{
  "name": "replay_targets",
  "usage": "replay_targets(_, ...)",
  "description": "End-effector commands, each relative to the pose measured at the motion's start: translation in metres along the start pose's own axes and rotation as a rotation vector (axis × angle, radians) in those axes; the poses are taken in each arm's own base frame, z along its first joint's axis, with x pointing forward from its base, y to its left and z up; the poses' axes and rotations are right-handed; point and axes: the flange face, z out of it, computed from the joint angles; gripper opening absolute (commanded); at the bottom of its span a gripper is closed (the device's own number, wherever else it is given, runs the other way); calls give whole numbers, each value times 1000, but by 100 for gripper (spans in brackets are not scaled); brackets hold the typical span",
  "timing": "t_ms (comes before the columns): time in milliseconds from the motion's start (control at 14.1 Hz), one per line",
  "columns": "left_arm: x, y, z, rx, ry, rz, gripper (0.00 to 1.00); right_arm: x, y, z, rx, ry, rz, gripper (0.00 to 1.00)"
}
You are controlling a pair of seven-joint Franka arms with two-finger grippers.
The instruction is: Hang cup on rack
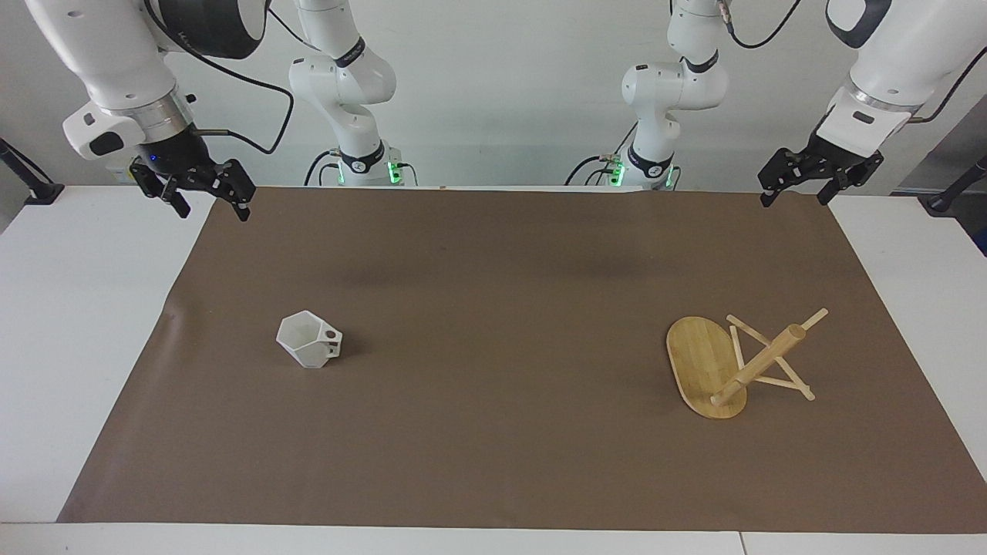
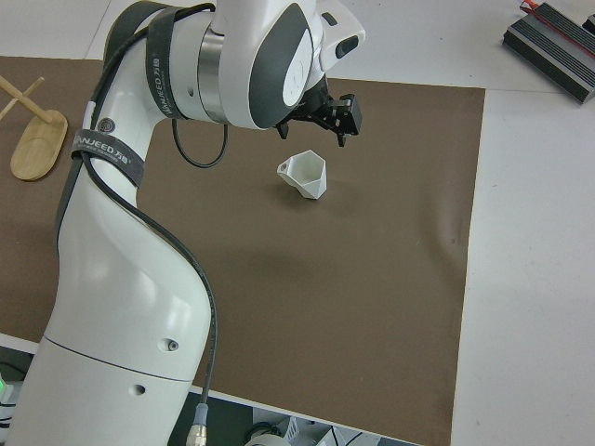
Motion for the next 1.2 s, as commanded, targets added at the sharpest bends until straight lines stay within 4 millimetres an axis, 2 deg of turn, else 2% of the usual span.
replay_targets(0,-6,-3,-1,12,18,-14,100,-7,1,0,8,17,-15,100)
replay_targets(1133,-6,-2,0,10,17,-11,100,-9,1,-1,7,11,-17,100)
